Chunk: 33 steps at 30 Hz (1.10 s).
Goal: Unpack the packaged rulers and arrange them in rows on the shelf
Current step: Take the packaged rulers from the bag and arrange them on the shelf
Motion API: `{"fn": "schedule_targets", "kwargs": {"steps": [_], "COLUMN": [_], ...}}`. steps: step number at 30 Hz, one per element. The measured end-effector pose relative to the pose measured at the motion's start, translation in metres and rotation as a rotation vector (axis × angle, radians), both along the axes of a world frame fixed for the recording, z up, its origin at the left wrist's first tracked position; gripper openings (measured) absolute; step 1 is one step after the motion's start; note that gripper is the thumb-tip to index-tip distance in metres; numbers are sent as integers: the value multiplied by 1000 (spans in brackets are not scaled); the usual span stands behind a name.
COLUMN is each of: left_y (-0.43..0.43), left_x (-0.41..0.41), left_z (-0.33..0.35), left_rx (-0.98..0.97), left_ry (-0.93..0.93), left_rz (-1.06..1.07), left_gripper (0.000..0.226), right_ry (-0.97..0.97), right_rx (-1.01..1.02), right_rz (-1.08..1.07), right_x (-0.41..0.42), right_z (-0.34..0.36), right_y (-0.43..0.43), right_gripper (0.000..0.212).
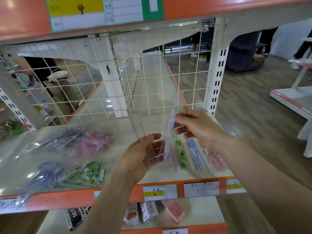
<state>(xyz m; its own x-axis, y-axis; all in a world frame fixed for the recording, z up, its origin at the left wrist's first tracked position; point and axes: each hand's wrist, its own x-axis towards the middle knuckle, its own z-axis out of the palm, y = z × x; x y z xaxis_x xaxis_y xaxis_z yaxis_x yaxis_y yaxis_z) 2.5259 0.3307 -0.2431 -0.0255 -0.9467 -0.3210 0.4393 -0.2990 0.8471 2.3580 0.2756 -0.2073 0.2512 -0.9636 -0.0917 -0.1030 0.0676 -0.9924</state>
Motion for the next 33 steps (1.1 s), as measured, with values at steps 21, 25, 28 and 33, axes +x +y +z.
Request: {"fn": "schedule_targets", "kwargs": {"steps": [21, 25, 28, 33], "left_y": [2, 1, -1, -3], "left_x": [-23, -25, -17, -13], "left_z": [-3, -3, -4, -9], "left_rx": [-21, 8, 54, 79], "left_ry": [-223, -208, -205, -194], "left_rz": [24, 25, 84, 98], "left_gripper": [12, 6, 8, 19], "right_ry": [-270, 40, 346, 772], "right_rx": [212, 15, -113, -107], "right_rz": [109, -21, -141, -29], "right_x": [-4, -10, -30, -45], "right_z": [-18, -14, -12, -21], "right_y": [-4, -4, -16, -19], "right_gripper": [20, 8, 16, 19]}}
